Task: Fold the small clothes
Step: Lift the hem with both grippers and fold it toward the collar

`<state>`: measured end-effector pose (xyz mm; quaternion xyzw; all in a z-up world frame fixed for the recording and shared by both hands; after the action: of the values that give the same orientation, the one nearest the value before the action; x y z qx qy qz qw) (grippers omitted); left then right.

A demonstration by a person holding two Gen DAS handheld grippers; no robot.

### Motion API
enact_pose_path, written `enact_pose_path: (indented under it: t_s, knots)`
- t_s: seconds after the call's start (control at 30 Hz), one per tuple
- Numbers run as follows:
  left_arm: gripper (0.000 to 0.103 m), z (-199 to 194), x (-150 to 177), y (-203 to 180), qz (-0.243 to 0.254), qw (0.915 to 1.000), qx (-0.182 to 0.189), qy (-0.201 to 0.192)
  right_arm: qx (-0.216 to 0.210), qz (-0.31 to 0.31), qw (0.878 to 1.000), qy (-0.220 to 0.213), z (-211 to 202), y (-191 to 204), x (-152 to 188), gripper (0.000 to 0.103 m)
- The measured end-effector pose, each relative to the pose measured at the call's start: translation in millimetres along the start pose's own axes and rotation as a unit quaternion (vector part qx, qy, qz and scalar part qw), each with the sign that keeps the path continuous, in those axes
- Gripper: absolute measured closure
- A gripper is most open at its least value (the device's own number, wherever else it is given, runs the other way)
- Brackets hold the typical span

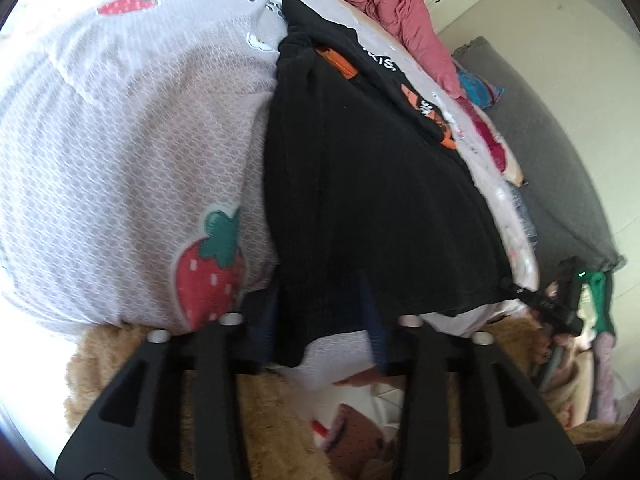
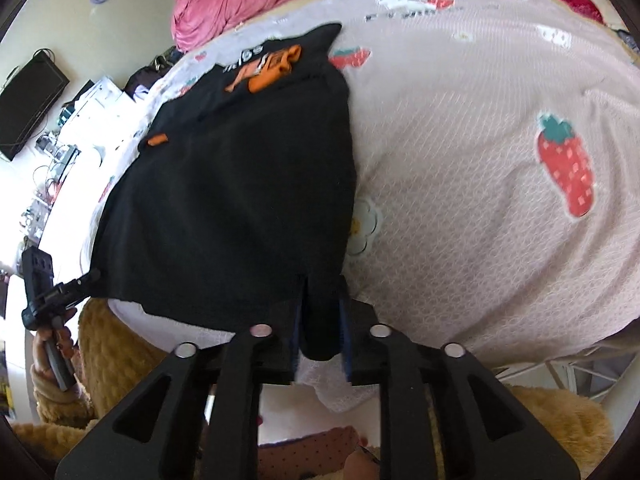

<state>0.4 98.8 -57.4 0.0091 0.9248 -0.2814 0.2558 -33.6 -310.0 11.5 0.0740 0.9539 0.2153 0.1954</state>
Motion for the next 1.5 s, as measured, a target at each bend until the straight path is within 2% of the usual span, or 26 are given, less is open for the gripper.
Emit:
enact_pose_path:
  t_s: [0.07,0.13,0.17,0.23,0.3,0.43,0.63,1.0,1.07,1.37,1.5]
  knots:
    - [0.069,3,0,-1,0.002,1.0000,-0.005,0.002,-0.011,0.006,1.000,0.010,5,0,1,0.069]
    - [0.070,6,-1,-2,0.003,1.0000,-0.005,0.004,-0.011,-0.001,1.000,0.013,8,4,2,0.067]
    - [0.083,6,-1,-3,0.005,0.9999,-0.011,0.005,-0.006,-0.008,1.000,0.012,8,7,3,0.068]
    - [0.099,5,-2,-2,0.016,0.9992,-0.037,0.006,-0.003,-0.025,1.000,0.008,7,12,4,0.089]
    - [0.099,0,-2,-2,0.013,0.9996,-0.026,0.003,-0.004,-0.046,0.999,-0.005,3,19,5,0.094]
    - [0.100,-18,-7,-8,0.026,0.9993,-0.021,-0.017,-0.031,-0.066,0.996,-0.048,-20,28,1,0.094]
    - [0.100,-44,-22,-15,0.030,0.9980,-0.009,-0.055,-0.069,-0.048,0.991,-0.104,-56,25,-19,0.095]
    - [0.100,-55,-66,-24,0.019,0.9938,0.016,-0.108,-0.092,-0.041,0.981,-0.168,-78,40,-59,0.095]
    - [0.100,-55,-76,-26,0.018,0.9929,0.011,-0.117,-0.093,-0.044,0.977,-0.189,-81,46,-71,0.095]
    - [0.100,-58,-113,-20,0.007,0.9875,0.001,-0.157,-0.097,-0.025,0.968,-0.230,-83,58,-120,0.095]
    - [0.100,-62,-128,-25,0.013,0.9820,-0.019,-0.188,-0.090,-0.024,0.965,-0.246,-83,63,-136,0.095]
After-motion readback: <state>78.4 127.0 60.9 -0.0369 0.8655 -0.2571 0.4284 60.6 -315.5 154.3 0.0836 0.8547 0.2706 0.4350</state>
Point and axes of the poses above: each gripper's, at about its wrist camera, not at the fingertips, and z roughly the way its jaws point, y to its left, x to its underside, the point moved 4 cm from there along z, roughly the way its jaws point, and after that the axes turned 7 degrees about z, right-handed, at the moved point
